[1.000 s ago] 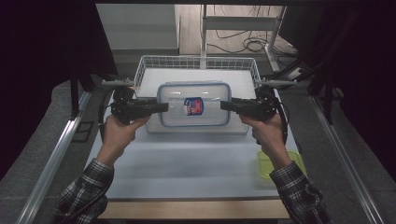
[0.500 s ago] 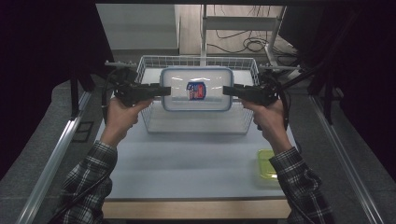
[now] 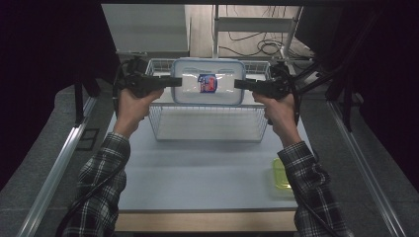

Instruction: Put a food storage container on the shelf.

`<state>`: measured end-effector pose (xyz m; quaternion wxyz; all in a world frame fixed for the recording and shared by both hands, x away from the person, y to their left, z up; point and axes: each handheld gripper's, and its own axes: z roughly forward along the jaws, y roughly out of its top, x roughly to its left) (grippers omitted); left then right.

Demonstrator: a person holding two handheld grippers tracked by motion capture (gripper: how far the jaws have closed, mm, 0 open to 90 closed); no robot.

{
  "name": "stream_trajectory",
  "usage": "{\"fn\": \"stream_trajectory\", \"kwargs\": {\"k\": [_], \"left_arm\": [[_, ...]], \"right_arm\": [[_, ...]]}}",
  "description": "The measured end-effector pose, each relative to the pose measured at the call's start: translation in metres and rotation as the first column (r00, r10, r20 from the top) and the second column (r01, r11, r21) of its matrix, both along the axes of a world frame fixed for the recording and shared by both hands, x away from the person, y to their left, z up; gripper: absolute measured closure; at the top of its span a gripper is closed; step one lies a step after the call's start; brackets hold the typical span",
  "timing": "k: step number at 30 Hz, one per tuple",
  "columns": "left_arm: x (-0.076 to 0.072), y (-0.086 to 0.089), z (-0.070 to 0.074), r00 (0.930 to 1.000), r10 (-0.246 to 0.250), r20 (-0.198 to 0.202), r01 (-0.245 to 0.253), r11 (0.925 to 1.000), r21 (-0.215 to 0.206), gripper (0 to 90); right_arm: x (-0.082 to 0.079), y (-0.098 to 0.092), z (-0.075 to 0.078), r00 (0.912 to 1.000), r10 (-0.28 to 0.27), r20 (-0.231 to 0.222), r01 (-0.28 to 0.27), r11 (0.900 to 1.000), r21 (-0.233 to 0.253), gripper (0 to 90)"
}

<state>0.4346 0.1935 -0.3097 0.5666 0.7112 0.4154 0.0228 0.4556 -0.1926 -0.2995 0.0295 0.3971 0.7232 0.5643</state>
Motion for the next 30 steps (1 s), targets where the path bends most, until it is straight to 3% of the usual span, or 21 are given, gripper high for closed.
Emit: {"fn": "stream_trajectory", "kwargs": {"k": [8,14,18,21,26,30], "left_arm": [[0.014,-0.001,-0.011,0.9997,0.013,-0.019,-0.014,0.9994,-0.031,49.2],[0.016,-0.003,-0.01,0.9996,0.027,-0.01,-0.028,0.9994,-0.019,48.1],[0.014,-0.008,-0.008,0.9985,0.055,0.008,-0.055,0.9984,0.017,46.0],[0.017,-0.007,-0.011,0.9977,0.068,-0.008,-0.068,0.9977,0.002,44.0],[0.02,-0.005,-0.012,0.9971,0.076,-0.008,-0.076,0.9971,-0.003,43.7],[0.022,-0.005,-0.011,0.995,0.099,-0.012,-0.099,0.995,0.017,40.5]], "right_arm": [[0.014,0.0,-0.004,0.9995,-0.016,-0.027,0.017,1.0,0.01,50.9],[0.018,-0.001,-0.006,0.9985,-0.039,-0.039,0.04,0.998,0.038,49.6],[0.017,0.004,-0.005,0.9973,-0.073,-0.005,0.072,0.997,-0.032,50.0],[0.015,0.01,-0.005,0.9961,-0.088,0.003,0.088,0.992,-0.09,50.6],[0.018,0.011,-0.008,0.9957,-0.091,-0.014,0.09,0.993,-0.073,52.1],[0.017,0.012,-0.011,0.9955,-0.095,-0.007,0.093,0.99,-0.106,53.4]]}}
